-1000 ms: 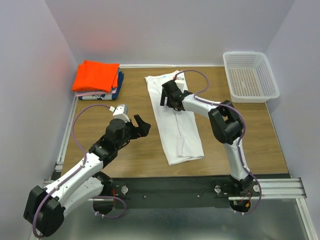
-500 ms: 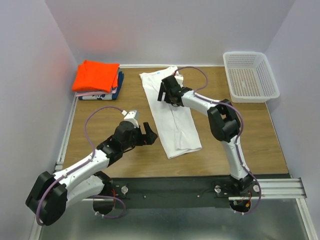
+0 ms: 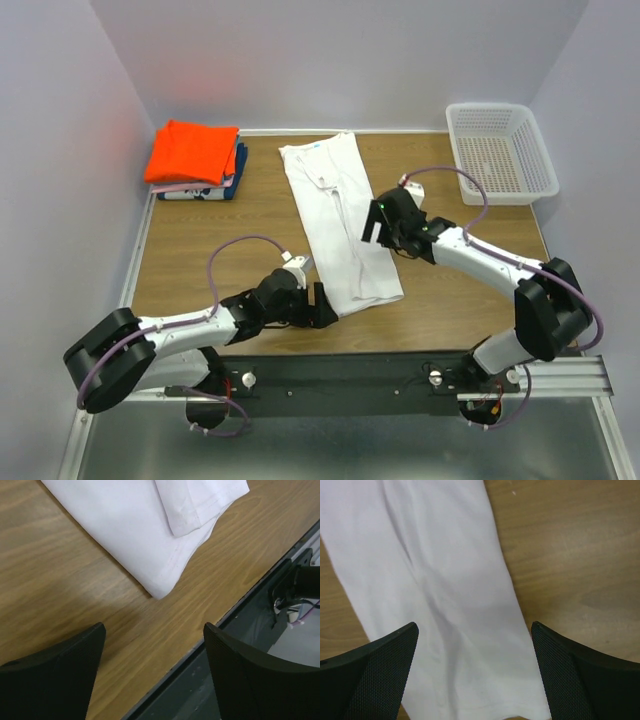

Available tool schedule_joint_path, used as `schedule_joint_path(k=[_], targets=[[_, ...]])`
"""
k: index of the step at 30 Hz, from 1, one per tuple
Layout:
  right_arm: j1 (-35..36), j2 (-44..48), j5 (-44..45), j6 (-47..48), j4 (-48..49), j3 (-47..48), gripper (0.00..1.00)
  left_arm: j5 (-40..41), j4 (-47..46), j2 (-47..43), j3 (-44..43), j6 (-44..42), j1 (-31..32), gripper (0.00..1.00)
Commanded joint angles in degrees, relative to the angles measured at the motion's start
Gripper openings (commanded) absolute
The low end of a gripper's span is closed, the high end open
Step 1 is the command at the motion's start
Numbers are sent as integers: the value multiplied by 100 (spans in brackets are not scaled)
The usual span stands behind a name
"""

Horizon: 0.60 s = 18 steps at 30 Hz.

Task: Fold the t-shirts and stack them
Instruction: Fold the tshirt

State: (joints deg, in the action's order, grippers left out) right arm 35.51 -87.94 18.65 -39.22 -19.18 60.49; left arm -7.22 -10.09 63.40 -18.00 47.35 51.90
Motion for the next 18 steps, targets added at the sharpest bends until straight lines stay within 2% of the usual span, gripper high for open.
schedule_joint_path(k=[1,7,10,11,13,14,18], targets=[[9,443,235,-296,-165,-818,100,98,-440,383,-160,292,84,83],[9,1200,323,-349,-174,-1434,100,-51,-599,1349,-555,283,250,75],[9,1402,323,-305,-183,-1619,100,-130,-617,1658,-766,205,364,61],[9,1446,297,-314,-191,-1654,100,-139,-591,1824,-819,178,391,53],[9,1578,165,-288,-209,-1751,100,-52,-460,1930,-880,213,452,47],[9,1622,113,-244,-226,-1838,100,-16,-407,1983,-881,239,461,37],[9,1824,-404,19,-332,-2049,100,291,-126,2036,-872,432,470,27]])
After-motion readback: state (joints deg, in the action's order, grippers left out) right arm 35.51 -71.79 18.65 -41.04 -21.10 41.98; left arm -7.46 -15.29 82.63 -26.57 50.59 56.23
